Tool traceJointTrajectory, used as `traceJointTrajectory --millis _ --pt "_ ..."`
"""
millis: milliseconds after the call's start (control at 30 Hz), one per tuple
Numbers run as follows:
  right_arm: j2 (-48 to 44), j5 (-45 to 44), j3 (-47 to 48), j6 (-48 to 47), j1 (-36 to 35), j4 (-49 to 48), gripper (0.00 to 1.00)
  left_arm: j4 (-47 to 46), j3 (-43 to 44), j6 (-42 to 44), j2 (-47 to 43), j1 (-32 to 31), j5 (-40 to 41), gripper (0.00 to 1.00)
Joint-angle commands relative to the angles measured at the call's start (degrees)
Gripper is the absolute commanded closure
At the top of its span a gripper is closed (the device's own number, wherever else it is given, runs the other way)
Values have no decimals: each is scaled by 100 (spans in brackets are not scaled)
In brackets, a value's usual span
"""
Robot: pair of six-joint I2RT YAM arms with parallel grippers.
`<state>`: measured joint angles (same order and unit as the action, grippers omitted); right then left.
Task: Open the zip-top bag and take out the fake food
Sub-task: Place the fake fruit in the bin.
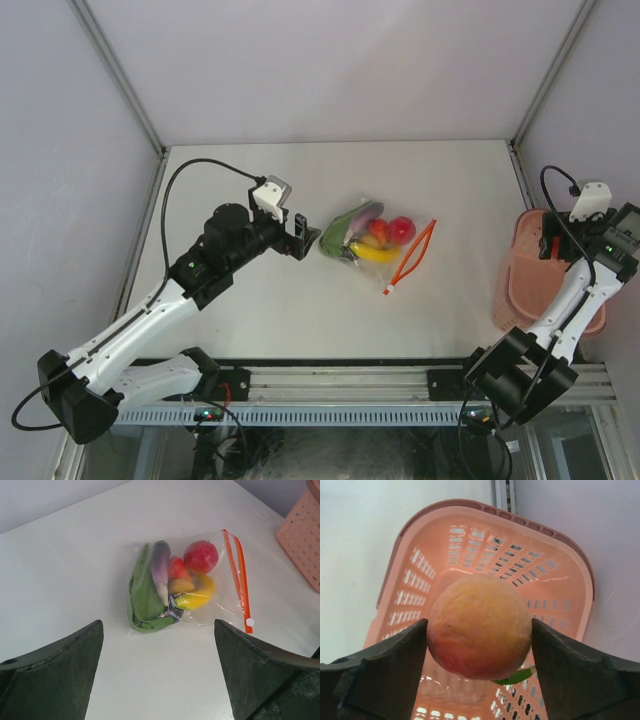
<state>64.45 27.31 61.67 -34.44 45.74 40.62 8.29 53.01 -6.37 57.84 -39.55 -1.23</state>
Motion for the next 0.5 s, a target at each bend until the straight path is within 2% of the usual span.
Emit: traceJointTrajectory --millis 0,167,300,400,467 --pt "64 -178 234 -275 21 -29 16 -87 -74 136 -94 43 -33 6" --pt "-97 34 273 -332 15 58 8 -117 -71 81 16 44 -340 8" --pt "-318 928 421 -724 -152 498 8 -100 -21 0 135 50 -455 10" --pt "-606 2085 423 -1814 -723 1098 8 -100 -38 -125 167 61 -441 11" --pt "-730 2989 357 -3039 -1244 1569 5 -140 -97 -312 226 74 -421 18"
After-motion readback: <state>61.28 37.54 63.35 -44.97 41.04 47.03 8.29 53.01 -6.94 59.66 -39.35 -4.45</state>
